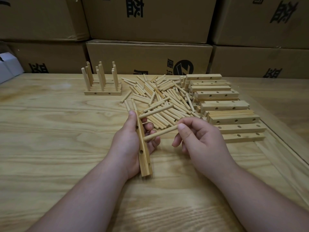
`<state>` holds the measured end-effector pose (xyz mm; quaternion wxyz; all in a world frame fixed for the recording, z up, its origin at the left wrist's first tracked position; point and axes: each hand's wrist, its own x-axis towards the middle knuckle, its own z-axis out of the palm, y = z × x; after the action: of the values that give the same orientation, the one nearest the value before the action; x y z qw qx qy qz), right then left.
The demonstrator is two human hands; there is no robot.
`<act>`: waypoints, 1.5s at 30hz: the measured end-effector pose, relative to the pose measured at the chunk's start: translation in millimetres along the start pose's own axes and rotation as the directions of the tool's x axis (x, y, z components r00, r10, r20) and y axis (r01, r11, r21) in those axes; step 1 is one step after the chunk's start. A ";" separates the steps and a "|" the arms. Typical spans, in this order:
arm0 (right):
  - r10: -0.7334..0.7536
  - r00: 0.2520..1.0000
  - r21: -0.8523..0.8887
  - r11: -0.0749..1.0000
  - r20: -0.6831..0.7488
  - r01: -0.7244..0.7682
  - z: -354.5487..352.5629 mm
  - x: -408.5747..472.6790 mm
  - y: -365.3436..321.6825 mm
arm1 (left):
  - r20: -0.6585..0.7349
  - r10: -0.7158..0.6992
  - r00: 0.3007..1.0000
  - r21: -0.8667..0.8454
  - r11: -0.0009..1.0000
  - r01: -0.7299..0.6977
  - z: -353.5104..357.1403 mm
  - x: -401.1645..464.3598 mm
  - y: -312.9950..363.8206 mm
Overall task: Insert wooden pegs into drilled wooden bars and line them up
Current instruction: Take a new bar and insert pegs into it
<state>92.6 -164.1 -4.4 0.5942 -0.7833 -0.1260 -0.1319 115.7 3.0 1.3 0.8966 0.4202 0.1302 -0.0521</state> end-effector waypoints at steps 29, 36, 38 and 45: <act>0.022 1.000 0.161 0.987 -0.016 -0.019 5.1 -2.8 -2.0 | 0.201 0.012 0.980 -0.004 1.000 -0.011 -2.1 -7.4 -0.6; -0.059 0.986 -0.126 0.991 -0.156 0.040 -0.2 7.0 7.5 | 0.124 -0.020 0.992 -0.185 0.982 0.043 -6.6 1.1 5.4; -0.064 0.988 -0.248 0.968 -0.140 0.028 2.4 10.8 12.1 | 0.107 -0.023 0.994 -0.203 0.978 0.045 -7.4 3.6 5.2; 0.021 1.000 -0.652 0.758 -0.005 -0.019 13.0 17.0 16.2 | 0.122 -0.044 0.992 -0.236 0.969 0.072 -8.3 10.4 5.7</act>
<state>115.0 -155.1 -16.2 0.2858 -0.9426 -0.0649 -0.1601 125.3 13.2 -2.4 0.9449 0.3011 0.0953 -0.0864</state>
